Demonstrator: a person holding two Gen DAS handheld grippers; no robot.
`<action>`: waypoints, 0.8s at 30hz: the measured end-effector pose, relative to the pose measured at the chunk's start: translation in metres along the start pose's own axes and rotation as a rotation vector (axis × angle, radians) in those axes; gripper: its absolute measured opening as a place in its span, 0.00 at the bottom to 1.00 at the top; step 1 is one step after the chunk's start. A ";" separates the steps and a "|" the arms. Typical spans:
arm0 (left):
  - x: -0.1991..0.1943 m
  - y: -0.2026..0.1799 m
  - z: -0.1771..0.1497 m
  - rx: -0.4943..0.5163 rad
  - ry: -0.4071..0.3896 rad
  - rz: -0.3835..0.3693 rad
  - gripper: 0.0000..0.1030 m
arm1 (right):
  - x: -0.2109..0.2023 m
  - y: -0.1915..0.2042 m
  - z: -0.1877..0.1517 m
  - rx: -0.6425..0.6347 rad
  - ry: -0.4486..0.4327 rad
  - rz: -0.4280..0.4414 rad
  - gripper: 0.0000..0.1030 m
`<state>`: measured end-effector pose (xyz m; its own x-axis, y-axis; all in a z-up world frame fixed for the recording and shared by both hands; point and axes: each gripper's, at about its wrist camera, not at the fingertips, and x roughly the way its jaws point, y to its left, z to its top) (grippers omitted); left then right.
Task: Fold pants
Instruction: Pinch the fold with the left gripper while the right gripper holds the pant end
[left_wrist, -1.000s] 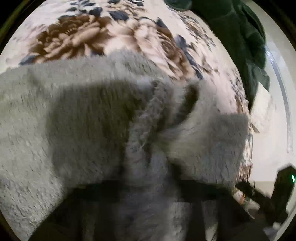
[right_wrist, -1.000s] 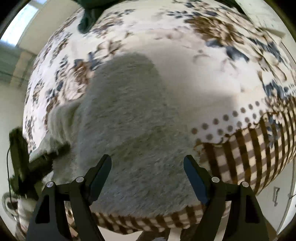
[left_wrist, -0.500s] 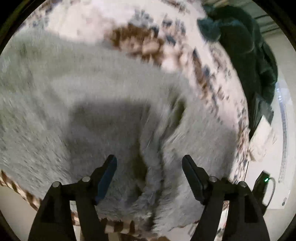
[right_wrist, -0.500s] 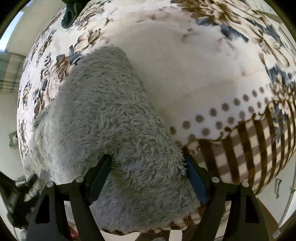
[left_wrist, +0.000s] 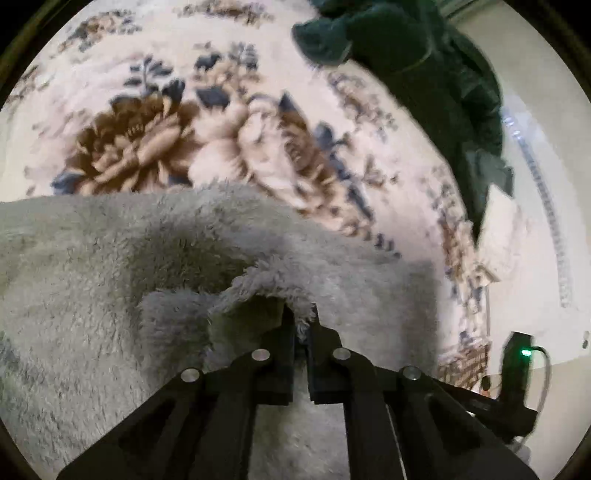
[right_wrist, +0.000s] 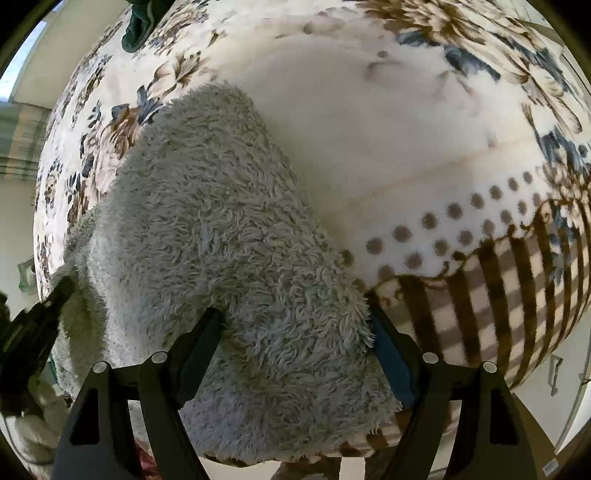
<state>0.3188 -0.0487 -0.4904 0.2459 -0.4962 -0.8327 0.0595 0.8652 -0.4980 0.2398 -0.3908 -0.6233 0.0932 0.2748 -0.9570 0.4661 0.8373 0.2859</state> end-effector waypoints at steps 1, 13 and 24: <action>-0.011 0.002 -0.003 -0.012 -0.018 0.005 0.03 | 0.000 0.000 0.000 0.000 -0.002 0.002 0.80; -0.032 0.080 -0.023 -0.363 0.039 -0.025 0.44 | -0.006 -0.005 0.000 -0.013 0.012 0.014 0.80; -0.028 0.023 -0.082 -0.122 0.097 0.038 0.07 | -0.008 -0.015 -0.002 -0.013 0.028 -0.006 0.80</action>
<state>0.2335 -0.0211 -0.4986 0.1503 -0.4733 -0.8680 -0.0674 0.8710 -0.4866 0.2302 -0.4052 -0.6196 0.0660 0.2830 -0.9568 0.4546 0.8451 0.2813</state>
